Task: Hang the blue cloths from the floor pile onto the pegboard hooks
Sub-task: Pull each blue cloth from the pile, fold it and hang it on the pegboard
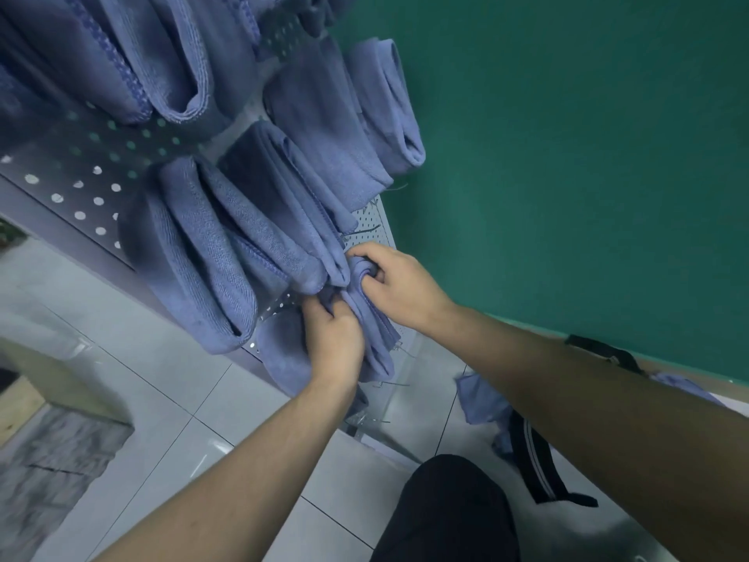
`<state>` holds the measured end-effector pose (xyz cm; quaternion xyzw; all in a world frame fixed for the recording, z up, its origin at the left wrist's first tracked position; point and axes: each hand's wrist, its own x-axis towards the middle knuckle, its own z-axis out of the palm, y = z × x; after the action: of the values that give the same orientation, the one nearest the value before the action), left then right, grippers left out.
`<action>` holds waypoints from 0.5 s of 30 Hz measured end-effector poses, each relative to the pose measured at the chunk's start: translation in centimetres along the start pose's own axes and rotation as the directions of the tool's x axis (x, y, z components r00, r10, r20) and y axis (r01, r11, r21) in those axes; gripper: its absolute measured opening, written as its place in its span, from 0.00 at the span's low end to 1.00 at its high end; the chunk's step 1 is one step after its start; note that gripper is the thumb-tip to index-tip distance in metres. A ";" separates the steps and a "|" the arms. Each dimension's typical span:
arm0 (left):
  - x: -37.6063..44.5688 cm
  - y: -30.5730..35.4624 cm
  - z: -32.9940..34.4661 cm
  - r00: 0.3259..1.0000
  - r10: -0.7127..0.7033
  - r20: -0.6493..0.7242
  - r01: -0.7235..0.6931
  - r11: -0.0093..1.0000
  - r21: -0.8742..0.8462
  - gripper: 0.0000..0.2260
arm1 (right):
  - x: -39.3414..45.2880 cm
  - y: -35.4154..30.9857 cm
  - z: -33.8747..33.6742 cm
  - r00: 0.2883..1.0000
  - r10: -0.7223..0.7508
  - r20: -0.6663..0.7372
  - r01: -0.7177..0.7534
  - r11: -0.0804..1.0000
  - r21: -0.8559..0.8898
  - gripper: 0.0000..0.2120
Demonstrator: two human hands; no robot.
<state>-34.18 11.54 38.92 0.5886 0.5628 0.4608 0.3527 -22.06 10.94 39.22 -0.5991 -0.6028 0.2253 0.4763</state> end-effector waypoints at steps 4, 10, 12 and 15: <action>0.3 -0.1 0.4 0.997 -0.062 -0.043 0.065 0.994 0.087 0.17 | 0.2 0.5 0.6 0.994 0.090 0.056 -0.090 0.996 0.005 0.16; 0.0 -0.5 0.5 1.000 0.007 -0.025 -0.004 0.994 0.106 0.22 | 0.5 0.1 0.6 0.971 0.141 0.195 -0.155 0.986 0.060 0.12; -0.5 -0.6 0.3 0.997 0.081 0.001 -0.080 0.984 0.157 0.23 | 0.5 0.2 0.4 0.949 0.198 0.247 -0.227 0.969 0.095 0.11; -1.5 -1.7 -0.1 0.963 0.265 0.056 -0.271 0.928 0.256 0.29 | 0.0 0.7 0.4 0.945 0.176 0.277 -0.224 0.962 0.154 0.08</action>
<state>-34.81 10.23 37.12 0.7059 0.5295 0.4203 0.2115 -22.02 11.17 38.41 -0.5763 -0.5726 0.4040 0.4206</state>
